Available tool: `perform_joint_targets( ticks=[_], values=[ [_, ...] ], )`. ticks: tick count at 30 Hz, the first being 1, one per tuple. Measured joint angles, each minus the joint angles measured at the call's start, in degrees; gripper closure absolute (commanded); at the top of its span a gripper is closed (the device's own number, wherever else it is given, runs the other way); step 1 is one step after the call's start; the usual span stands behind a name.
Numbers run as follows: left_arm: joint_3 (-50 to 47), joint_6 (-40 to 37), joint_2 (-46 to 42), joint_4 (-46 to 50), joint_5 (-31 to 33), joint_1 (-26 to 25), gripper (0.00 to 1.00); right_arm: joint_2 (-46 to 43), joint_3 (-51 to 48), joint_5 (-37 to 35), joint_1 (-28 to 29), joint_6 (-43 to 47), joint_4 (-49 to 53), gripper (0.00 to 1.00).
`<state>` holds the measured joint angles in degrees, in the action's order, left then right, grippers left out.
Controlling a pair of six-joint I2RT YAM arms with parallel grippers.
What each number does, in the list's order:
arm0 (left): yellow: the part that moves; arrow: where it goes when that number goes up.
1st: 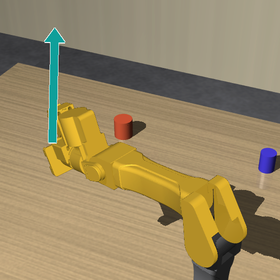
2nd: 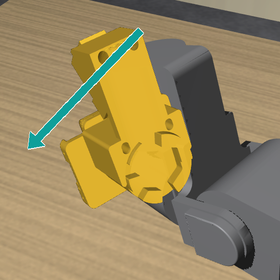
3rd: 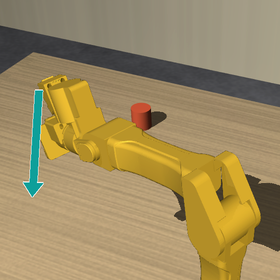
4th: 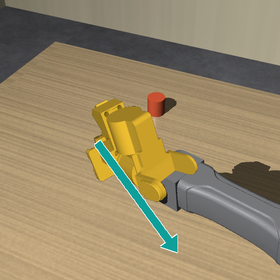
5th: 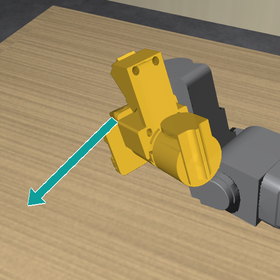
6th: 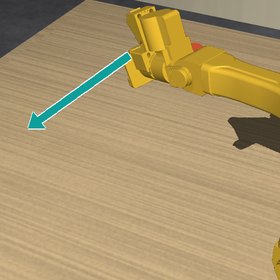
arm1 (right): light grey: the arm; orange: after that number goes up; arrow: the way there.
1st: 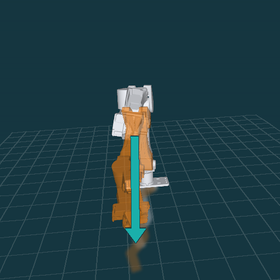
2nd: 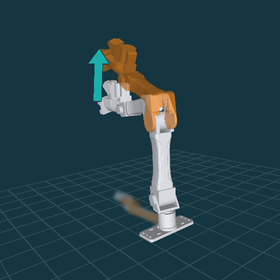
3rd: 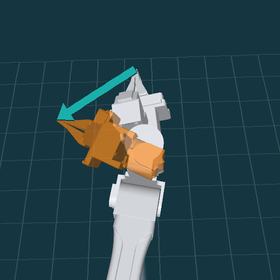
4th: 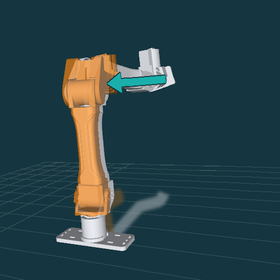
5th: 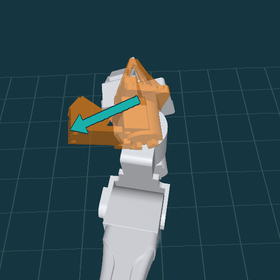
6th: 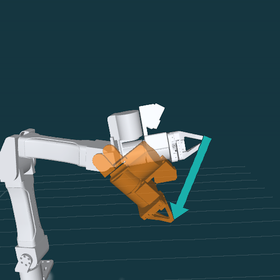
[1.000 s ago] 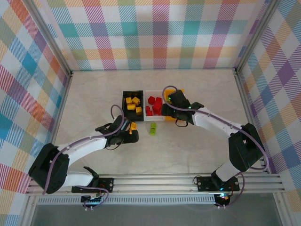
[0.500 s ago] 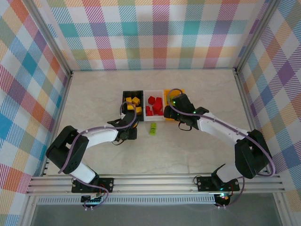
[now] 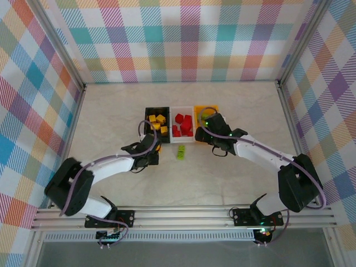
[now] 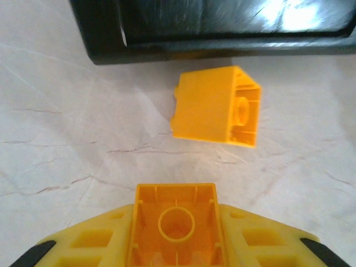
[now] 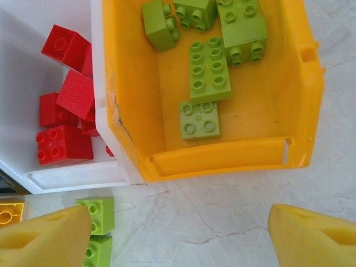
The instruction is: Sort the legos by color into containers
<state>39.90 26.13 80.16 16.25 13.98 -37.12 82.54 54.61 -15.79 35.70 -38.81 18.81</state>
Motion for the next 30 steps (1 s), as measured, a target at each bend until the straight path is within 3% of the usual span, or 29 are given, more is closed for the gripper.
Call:
perform_joint_targets(
  ticks=[3, 6, 14, 21, 23, 28, 30],
  values=[
    [0.5, 0.2, -6.9, 2.6, 0.0, -0.1, 0.66, -1.4, -1.4, 0.0, 0.0, -0.5, -0.2, 0.17],
    [5.4, 0.1, -7.8, 6.0, 0.2, -0.1, 0.66, -2.4, -3.2, 0.0, 0.0, -1.2, -0.7, 0.17],
    [28.2, -2.0, 12.1, 7.7, 2.0, 3.4, 0.69, -5.3, -6.8, -0.2, 0.0, -2.6, -0.7, 0.17],
    [39.7, -2.1, 25.4, 9.9, 3.9, 7.7, 0.68, -9.0, -8.2, -0.6, 0.0, -2.8, -0.3, 0.16],
    [41.6, -2.2, 27.1, 10.9, 4.2, 8.2, 0.62, -9.8, -8.5, -0.6, 0.0, -3.0, 0.0, 0.16],
    [42.7, -2.8, 28.0, 11.8, 4.3, 8.7, 0.25, -10.2, -8.9, -0.6, 0.0, -3.7, 0.6, 0.15],
    [42.7, -2.6, 27.9, 12.2, 3.9, 8.7, 0.17, -10.2, -9.0, -0.4, 0.0, -3.9, 0.7, 0.15]
  ],
)
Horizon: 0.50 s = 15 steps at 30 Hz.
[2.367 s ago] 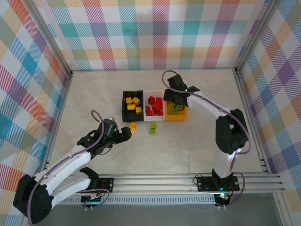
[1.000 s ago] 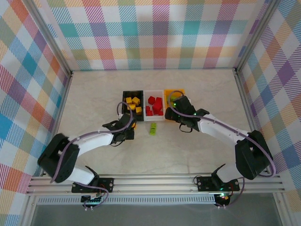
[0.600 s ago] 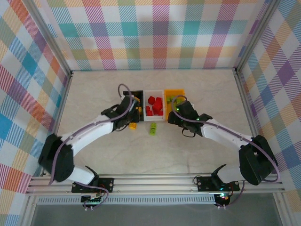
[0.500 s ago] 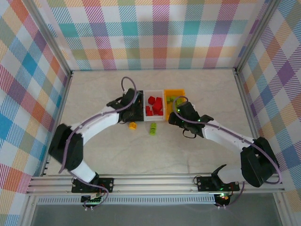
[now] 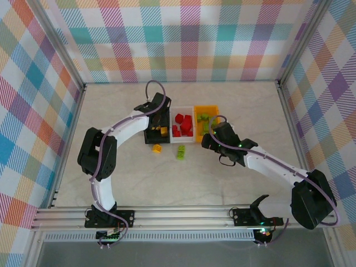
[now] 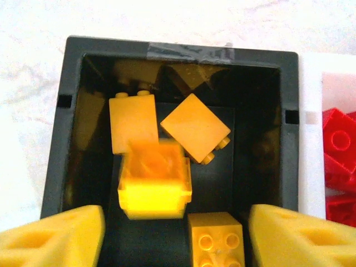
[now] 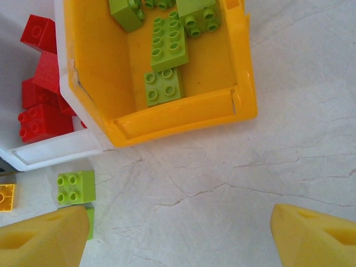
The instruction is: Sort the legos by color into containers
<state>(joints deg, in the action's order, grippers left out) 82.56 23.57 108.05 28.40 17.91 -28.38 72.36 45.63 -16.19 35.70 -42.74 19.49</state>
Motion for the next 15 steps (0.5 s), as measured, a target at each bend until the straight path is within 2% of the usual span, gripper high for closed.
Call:
perform_joint_targets(
  ticks=[6, 11, 15],
  values=[
    [-1.5, 1.1, -6.1, -0.1, -2.9, -0.2, 0.01, -0.1, 0.0, 0.6, 0.0, -0.3, 0.0, 0.15],
    [-7.3, 3.0, -20.5, -1.7, -6.1, -2.2, 0.00, -0.3, 0.0, 0.9, 0.9, -0.6, 0.0, 0.14],
    [-15.0, 4.5, -32.3, -4.2, -8.0, -5.8, 0.00, -0.3, -0.1, 1.2, 2.5, -0.6, 0.0, 0.14]
  ],
)
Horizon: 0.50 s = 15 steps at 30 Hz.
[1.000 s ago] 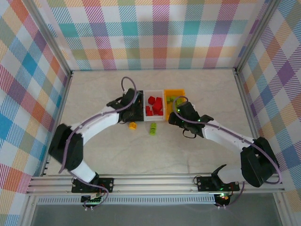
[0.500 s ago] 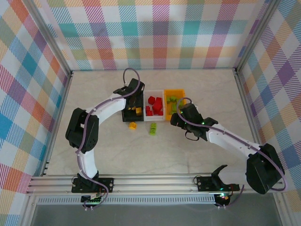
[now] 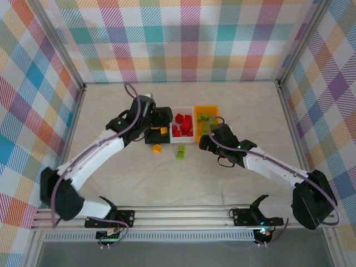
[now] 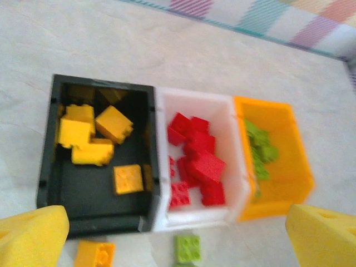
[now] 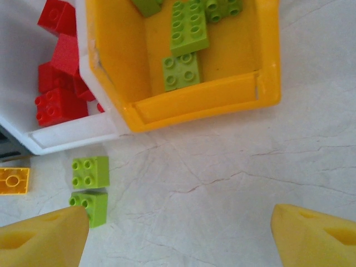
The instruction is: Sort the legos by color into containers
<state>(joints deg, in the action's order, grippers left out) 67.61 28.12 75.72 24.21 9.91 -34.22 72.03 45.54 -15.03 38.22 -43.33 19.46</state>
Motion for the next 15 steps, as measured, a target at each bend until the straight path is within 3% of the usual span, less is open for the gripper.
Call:
perform_joint_targets(
  ticks=[9, 15],
  values=[
    [-27.7, 6.1, -17.2, -2.1, -0.9, -2.5, 0.00, 5.9, -0.2, 0.7, 4.5, -1.3, -2.0, 0.14],
    [-35.2, 8.6, -21.7, -1.8, -0.1, -2.5, 0.00, 14.9, 3.6, 1.4, 6.3, -1.4, -3.5, 0.15]
  ],
)
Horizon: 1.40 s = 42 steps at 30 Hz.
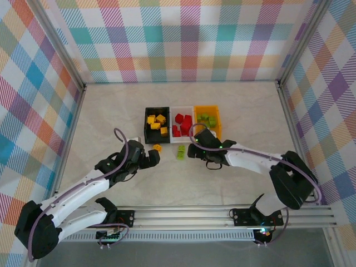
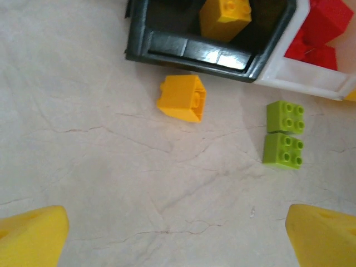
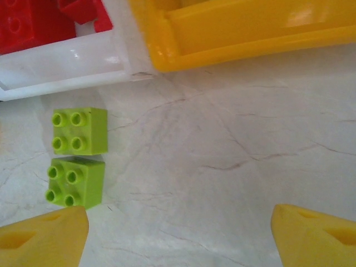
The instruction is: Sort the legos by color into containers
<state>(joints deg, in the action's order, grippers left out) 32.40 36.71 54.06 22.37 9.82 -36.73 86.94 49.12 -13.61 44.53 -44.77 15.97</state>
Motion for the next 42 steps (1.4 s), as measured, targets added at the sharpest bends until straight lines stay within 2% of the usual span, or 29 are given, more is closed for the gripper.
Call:
perform_joint_targets(
  ticks=[11, 15, 19, 21, 26, 36, 42],
  values=[
    [-1.5, 1.7, -1.3, 0.3, 4.2, 0.0, 0.00, 15.2, 15.3, -1.6, 5.5, 1.0, 1.8, 0.17],
    [-1.5, 1.7, -1.4, 0.7, 4.9, 0.0, 0.00, 18.8, 17.8, -4.0, 7.6, 0.5, 5.1, 0.22],
    [-1.5, 1.7, -1.3, 1.5, 5.5, 0.0, 0.00, 21.3, 17.8, -5.7, 9.0, 0.0, 7.9, 0.32],
    [-1.5, 1.7, -1.3, 1.5, 5.8, 0.0, 0.00, 21.6, 18.3, -6.7, 9.2, -0.2, 8.4, 0.38],
    [-1.5, 1.7, -1.0, 1.5, 5.9, 0.0, 0.00, 21.7, 18.3, -7.0, 9.2, -0.1, 8.5, 0.42],
    [-1.5, 1.7, -0.5, 1.5, 5.9, 0.0, 0.00, 21.7, 18.1, -7.0, 9.1, 2.5, 5.4, 0.64],
    [-1.4, 1.7, -0.5, 1.6, 5.9, 0.0, 0.00, 16.9, 13.1, -5.9, 9.2, 3.6, 2.7, 0.68]
  ],
)
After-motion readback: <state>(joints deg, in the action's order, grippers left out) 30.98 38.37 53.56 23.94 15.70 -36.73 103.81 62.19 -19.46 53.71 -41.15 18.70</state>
